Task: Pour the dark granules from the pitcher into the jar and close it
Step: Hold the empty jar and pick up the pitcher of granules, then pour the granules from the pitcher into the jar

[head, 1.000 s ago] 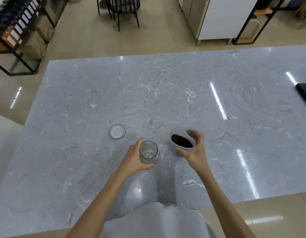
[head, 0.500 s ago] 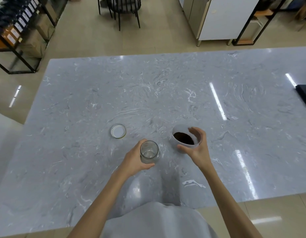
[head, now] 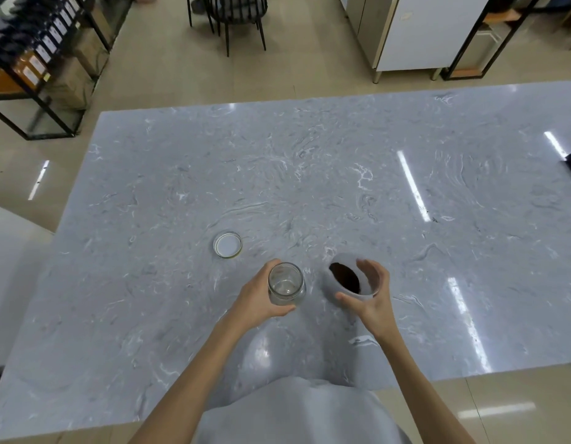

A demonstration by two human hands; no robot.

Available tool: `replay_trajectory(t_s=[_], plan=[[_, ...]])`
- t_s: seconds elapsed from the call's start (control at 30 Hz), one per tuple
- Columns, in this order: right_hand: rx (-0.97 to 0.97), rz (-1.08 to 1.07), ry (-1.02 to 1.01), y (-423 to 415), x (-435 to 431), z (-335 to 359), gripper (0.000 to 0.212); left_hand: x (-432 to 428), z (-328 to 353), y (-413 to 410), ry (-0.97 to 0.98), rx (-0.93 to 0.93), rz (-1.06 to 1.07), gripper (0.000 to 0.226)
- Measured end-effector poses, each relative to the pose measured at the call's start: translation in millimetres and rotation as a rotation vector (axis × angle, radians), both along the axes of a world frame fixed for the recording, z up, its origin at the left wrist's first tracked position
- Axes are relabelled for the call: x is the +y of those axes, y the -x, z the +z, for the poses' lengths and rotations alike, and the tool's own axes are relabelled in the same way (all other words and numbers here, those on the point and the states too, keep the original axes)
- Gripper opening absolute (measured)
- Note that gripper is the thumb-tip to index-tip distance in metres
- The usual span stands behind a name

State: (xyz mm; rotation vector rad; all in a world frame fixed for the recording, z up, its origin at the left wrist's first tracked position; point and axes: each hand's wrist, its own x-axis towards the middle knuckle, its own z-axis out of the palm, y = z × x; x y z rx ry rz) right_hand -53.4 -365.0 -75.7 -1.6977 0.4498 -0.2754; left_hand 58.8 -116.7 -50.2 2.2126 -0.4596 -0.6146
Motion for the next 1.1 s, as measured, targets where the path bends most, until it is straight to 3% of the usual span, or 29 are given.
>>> replay_trajectory(t_s=[0.33, 0.77, 1.1], plan=[[0.033, 0.035, 0.076, -13.9, -11.3, 45.1, 0.092, -22.7, 27.8, -4.5, -0.067, -0.064, 0.03, 0.092], [-0.049, 0.39, 0.662, -117.5, -76.8, 266.9, 0.095, -92.1, 172.8, -75.8, -0.024, -0.35, 0.014, 0.089], [-0.104, 0.559, 0.953, -166.9, -81.5, 394.0, 0.084, -102.1, 278.3, -105.2, -0.119, -0.573, 0.02, 0.084]])
